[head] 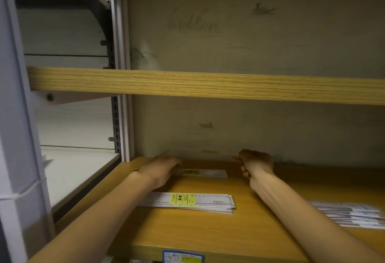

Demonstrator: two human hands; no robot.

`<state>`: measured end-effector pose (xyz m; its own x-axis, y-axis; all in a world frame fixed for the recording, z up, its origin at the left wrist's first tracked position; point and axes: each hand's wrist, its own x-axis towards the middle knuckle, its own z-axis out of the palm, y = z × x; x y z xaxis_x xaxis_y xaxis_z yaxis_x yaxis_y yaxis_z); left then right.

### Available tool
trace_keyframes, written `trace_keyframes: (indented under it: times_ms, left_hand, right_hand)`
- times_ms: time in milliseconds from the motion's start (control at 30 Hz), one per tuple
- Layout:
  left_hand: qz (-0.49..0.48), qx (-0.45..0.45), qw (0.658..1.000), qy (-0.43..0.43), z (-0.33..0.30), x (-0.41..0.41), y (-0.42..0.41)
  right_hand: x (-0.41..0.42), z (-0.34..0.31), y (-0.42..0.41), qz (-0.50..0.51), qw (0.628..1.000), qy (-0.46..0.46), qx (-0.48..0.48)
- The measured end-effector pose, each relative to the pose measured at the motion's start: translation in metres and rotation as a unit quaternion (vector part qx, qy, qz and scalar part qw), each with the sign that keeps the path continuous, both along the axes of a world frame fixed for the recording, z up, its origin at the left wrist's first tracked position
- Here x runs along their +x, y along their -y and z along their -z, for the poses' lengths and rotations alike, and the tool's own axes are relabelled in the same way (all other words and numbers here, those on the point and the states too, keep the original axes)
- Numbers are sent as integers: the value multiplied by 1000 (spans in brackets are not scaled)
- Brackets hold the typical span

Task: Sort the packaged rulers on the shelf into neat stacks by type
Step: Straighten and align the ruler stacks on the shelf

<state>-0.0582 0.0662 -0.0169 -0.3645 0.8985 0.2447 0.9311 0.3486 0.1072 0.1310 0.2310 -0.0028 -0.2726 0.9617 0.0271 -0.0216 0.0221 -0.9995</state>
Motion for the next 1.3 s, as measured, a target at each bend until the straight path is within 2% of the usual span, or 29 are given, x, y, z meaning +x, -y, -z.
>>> trace_keyframes:
  times_ms: [167, 400, 767, 1000, 1300]
  left_hand:
    - [-22, 23, 998, -58, -2, 5, 3]
    - [-40, 53, 993, -94, -9, 10, 20]
    - [-3, 236, 961, -145, -20, 30, 61]
    - [4, 305, 935, -183, -21, 43, 73]
    - [22, 318, 926, -201, -21, 59, 87]
  right_hand:
    - [6, -2, 1, 16, 1000, -7, -1]
    - [9, -2, -2, 31, 999, -5, -8]
    - [17, 8, 19, 53, 998, 21, -27]
    - [31, 4, 57, 11, 999, 23, -30]
    - [48, 6, 97, -59, 997, -10, -41]
